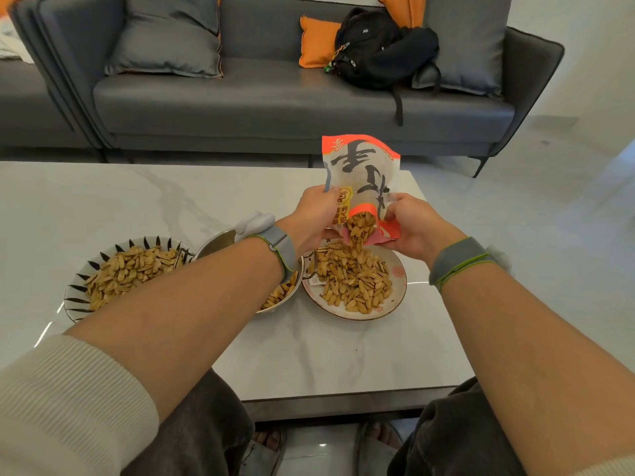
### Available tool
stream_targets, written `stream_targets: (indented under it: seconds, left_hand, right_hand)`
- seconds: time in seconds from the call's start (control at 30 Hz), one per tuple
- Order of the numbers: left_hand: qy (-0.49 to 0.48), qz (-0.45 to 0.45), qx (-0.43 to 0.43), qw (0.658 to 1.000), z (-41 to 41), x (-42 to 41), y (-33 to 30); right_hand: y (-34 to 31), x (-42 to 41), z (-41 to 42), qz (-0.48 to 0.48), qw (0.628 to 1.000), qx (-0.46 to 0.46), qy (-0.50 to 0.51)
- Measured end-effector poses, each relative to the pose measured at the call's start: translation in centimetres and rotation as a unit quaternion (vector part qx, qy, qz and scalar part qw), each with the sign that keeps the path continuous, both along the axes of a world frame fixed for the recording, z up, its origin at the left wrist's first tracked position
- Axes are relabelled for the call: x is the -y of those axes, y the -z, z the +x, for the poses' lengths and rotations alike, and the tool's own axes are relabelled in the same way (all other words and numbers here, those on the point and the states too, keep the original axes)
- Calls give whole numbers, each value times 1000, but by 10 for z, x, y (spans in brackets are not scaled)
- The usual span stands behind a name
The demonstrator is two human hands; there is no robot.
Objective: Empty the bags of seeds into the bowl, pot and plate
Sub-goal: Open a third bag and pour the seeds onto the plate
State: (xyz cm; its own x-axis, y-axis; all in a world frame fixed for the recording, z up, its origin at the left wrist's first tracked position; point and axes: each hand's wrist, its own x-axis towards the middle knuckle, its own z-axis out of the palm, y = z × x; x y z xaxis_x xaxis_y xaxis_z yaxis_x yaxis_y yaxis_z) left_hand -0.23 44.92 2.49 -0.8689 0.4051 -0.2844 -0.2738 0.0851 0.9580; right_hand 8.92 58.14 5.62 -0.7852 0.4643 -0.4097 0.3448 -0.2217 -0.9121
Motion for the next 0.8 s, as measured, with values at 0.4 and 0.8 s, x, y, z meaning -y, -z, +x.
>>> stream_targets:
  seconds: [0.4,0.8]
  left_hand:
    - [8,-6,-11,1000,1,-1,3]
    - [10,-19,-26,999,1,0,4]
  right_hand:
    - [0,0,0,-15,1000,-6,12]
    - [3,1,-3,-12,1000,-4,13]
